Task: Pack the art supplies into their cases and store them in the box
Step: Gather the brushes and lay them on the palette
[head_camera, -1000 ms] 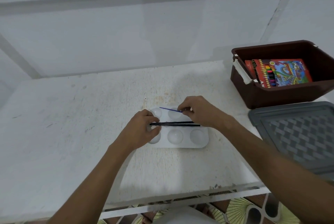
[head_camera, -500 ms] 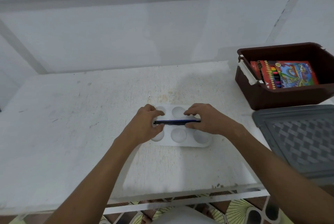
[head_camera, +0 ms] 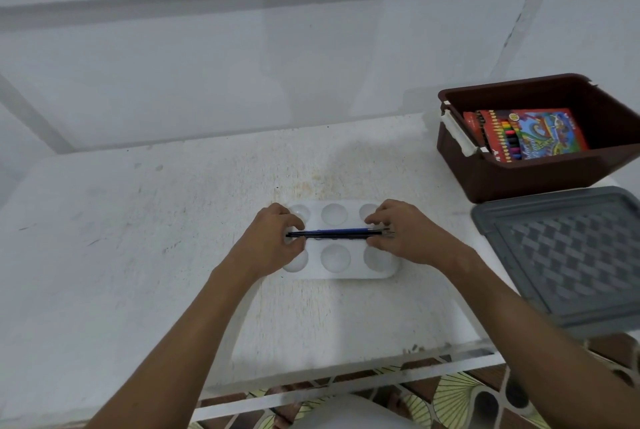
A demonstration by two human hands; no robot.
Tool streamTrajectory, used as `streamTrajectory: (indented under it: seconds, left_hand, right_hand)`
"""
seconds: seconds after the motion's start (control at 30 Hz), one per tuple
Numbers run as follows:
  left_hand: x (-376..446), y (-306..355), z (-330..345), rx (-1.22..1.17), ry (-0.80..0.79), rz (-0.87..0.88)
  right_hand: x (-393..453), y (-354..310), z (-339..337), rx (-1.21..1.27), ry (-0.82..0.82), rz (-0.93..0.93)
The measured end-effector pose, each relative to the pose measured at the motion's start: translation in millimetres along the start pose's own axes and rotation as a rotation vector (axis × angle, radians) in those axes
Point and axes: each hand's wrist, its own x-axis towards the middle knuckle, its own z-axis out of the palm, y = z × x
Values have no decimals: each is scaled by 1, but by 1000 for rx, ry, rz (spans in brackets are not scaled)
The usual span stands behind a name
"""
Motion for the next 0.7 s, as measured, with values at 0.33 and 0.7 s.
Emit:
streamTrajectory:
  seconds: [0.33,0.7]
  left_hand:
    - [-23,-3,-4,-176,53,-276]
    - [-15,-8,-3,-117,-9,-125]
  right_hand:
    - [-37,6,13,314,224,233]
    - [-36,9,7,299,77,263]
